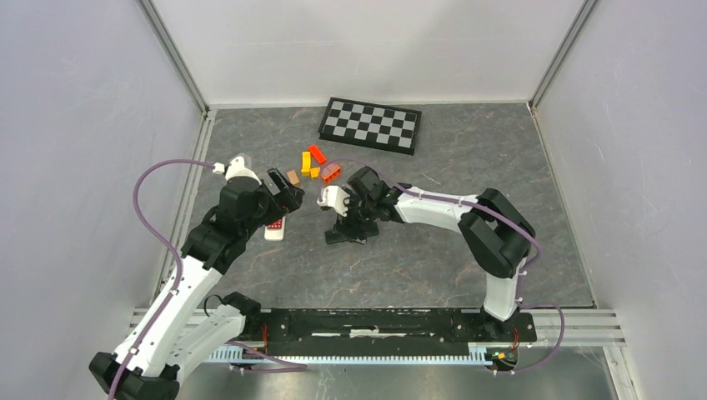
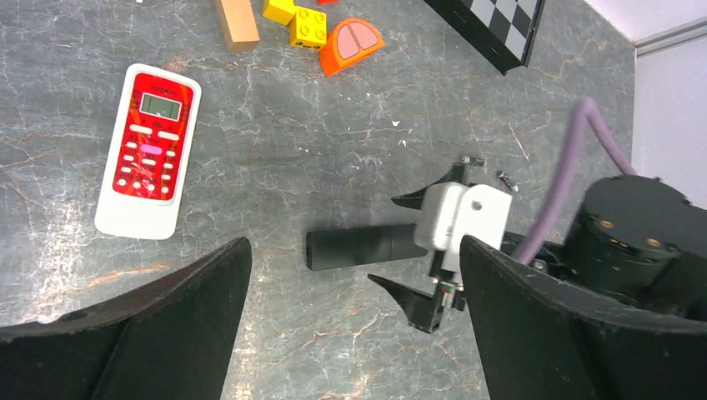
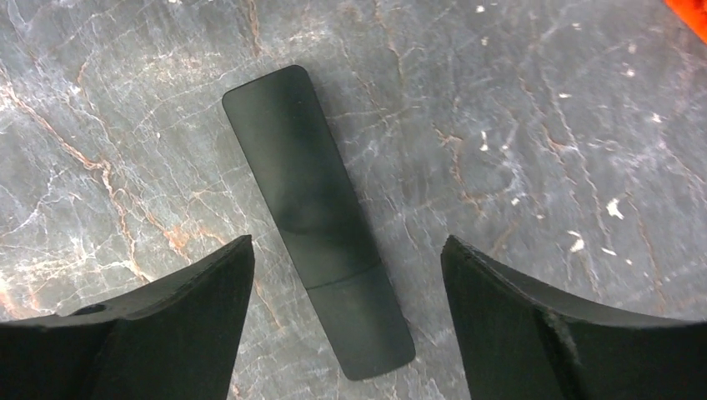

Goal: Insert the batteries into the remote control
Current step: Move the remote control to the center of the board.

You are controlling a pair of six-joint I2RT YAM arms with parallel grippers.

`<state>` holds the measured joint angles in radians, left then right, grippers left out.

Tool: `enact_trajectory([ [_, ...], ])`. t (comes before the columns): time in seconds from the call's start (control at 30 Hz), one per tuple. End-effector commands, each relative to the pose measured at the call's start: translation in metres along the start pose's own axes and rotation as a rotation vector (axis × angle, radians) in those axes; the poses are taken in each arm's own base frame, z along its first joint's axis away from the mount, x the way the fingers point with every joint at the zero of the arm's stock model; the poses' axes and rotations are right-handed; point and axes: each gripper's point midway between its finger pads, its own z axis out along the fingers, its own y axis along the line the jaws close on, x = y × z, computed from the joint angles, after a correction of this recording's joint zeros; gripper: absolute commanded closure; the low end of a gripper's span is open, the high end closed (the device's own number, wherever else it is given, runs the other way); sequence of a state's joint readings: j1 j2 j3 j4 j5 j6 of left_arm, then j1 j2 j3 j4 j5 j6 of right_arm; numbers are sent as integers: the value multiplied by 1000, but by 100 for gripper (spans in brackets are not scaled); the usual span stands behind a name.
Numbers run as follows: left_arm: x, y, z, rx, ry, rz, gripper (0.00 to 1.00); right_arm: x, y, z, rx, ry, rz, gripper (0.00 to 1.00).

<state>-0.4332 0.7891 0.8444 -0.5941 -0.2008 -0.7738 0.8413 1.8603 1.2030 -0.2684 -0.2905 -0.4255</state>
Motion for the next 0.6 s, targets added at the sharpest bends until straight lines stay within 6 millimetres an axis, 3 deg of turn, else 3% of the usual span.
enact_trajectory([
  [0.0, -10, -6, -10, 19, -8, 48, 0, -6, 4, 12, -53, 13, -77, 16],
  [0.23, -8, -8, -9, 34, 4, 48, 0, 4, -7, 24, -15, 72, -57, 26],
  [0.4, 1, -8, -4, 40, 37, 46, 0, 10, -27, 26, 113, 130, 48, 53],
  [0.57, 5, -7, -1, 43, 52, 53, 0, 24, -37, 16, 223, 165, 157, 64],
])
